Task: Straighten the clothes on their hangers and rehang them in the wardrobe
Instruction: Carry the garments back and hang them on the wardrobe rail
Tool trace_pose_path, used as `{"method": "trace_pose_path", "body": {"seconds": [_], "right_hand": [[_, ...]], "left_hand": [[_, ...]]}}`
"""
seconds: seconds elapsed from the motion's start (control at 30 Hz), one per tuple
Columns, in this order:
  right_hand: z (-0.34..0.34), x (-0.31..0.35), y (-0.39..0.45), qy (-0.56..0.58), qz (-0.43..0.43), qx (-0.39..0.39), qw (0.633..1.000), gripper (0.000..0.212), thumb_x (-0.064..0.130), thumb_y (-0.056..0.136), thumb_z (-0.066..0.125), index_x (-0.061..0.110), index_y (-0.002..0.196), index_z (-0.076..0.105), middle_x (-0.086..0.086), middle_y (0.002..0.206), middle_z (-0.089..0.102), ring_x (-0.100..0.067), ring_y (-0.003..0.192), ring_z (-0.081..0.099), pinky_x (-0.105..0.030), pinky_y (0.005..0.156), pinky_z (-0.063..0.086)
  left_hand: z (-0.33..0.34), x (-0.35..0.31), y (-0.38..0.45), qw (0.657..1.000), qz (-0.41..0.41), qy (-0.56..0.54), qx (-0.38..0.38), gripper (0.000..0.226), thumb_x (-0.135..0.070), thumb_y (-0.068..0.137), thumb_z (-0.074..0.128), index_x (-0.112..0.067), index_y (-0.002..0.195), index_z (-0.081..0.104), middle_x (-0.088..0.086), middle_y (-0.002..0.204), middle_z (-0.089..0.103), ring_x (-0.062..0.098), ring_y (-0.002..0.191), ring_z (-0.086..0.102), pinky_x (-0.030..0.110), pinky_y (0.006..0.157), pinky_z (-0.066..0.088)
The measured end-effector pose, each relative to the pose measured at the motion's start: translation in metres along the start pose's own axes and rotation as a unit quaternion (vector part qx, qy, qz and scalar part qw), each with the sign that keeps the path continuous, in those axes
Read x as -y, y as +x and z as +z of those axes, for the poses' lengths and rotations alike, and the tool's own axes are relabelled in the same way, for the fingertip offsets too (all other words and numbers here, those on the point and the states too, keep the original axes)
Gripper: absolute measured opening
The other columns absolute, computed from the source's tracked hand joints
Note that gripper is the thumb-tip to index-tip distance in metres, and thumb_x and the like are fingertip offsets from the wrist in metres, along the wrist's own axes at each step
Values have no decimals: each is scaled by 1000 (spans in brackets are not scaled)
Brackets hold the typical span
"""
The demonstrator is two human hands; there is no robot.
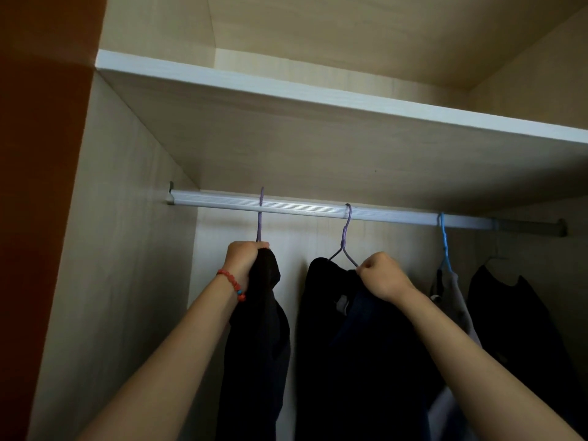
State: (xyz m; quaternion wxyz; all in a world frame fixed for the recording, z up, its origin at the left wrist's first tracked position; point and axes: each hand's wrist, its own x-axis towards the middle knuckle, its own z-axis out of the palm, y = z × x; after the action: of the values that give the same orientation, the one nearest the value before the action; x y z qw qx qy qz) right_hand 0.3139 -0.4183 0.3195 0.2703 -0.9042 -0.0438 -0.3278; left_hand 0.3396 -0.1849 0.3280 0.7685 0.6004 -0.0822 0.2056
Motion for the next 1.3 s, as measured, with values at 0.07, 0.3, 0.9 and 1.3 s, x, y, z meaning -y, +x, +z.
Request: {"method": "trace_pose_path", "body": {"seconds": [0.07,0.3,0.9,1.3], "right_hand": [[-1,0,-2,8,3,-1,1000,39,6,82,48,11,49,28,-6,51,30,-22,60,30,-30,48,24],[0,2,-9,44,23,2,999,27,11,85,48,6,59,45,-12,63,44,-23,62,39,-30,56,31],[25,61,-37,-8,-13,12,1000,29,5,79,44,7,53,32,-6,56,35,-25,52,37,-27,52,31],[18,58,-40,62,8,-6,998,40,13,87,45,8,51,28,-5,54,34,-20,50,31,-26,43,22]], "left_hand": [[-5,6,-1,1000,-8,8,1,10,-6,80,63,1,74,62,13,72,59,25,67,57,37,81,49],[-19,12,-8,999,-19,26,-14,22,-6,78,66,8,95,65,17,84,64,31,82,61,41,91,51],[-64,-5,-7,998,-36,41,-12,8,-8,78,65,-1,80,63,13,76,59,26,70,57,38,80,50],[-58,-28,-15,942,39,330,-46,22,-11,83,55,8,95,59,19,86,59,32,78,58,28,65,44]]}}
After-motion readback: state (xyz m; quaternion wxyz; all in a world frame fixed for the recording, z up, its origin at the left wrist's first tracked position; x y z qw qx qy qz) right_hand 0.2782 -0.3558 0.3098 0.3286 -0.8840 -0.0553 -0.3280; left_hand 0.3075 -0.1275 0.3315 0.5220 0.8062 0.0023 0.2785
